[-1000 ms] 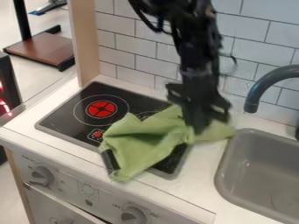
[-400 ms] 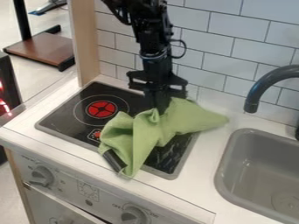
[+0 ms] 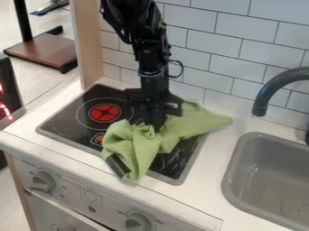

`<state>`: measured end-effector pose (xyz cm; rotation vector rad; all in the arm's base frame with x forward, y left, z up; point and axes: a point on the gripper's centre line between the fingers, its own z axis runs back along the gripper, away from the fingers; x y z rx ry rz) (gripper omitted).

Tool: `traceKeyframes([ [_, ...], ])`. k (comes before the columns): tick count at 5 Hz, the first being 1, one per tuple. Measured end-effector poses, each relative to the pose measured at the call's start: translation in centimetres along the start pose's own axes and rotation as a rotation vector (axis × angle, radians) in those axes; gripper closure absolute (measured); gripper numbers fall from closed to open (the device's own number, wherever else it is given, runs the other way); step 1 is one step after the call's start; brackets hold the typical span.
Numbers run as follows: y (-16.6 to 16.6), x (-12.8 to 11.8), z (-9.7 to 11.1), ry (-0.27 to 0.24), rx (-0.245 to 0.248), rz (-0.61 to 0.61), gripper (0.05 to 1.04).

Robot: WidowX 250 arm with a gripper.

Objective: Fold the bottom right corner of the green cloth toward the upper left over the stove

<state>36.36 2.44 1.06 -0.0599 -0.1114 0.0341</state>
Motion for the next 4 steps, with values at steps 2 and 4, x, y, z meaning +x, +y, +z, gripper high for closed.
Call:
traceKeyframes([
  [2, 0.21, -0.10, 0.18, 0.019, 0.007, 0.029, 0.596],
  [4, -0.19, -0.06, 0.72, 0.015, -0.016, 0.038, 0.085],
])
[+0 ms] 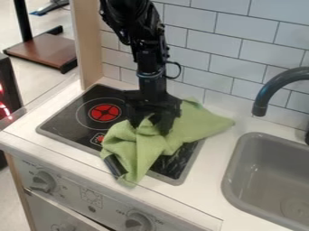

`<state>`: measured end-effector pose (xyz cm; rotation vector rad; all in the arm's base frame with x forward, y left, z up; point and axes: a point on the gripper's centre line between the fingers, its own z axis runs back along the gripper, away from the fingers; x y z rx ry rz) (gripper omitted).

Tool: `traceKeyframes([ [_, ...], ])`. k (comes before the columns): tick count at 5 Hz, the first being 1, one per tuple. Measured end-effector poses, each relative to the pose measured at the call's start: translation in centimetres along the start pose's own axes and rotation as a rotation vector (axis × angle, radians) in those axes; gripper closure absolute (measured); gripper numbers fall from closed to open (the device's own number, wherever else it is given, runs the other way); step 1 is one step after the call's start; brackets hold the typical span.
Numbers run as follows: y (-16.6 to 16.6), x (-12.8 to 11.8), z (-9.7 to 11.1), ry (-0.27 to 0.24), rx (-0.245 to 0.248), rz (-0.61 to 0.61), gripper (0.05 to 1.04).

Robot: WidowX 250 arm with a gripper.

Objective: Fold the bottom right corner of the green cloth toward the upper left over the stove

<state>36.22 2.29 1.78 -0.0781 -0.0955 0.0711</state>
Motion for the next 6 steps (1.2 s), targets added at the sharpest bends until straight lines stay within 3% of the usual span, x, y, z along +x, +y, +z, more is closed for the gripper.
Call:
traceKeyframes([
  [4, -0.4, 0.9, 8.7, -0.190, -0.036, 0.026, 0.084],
  [5, -0.6, 0.4, 10.0, -0.220, -0.042, 0.018, 0.084],
  [6, -1.2, 0.1, 9.8, -0.210, -0.075, -0.001, 0.084],
])
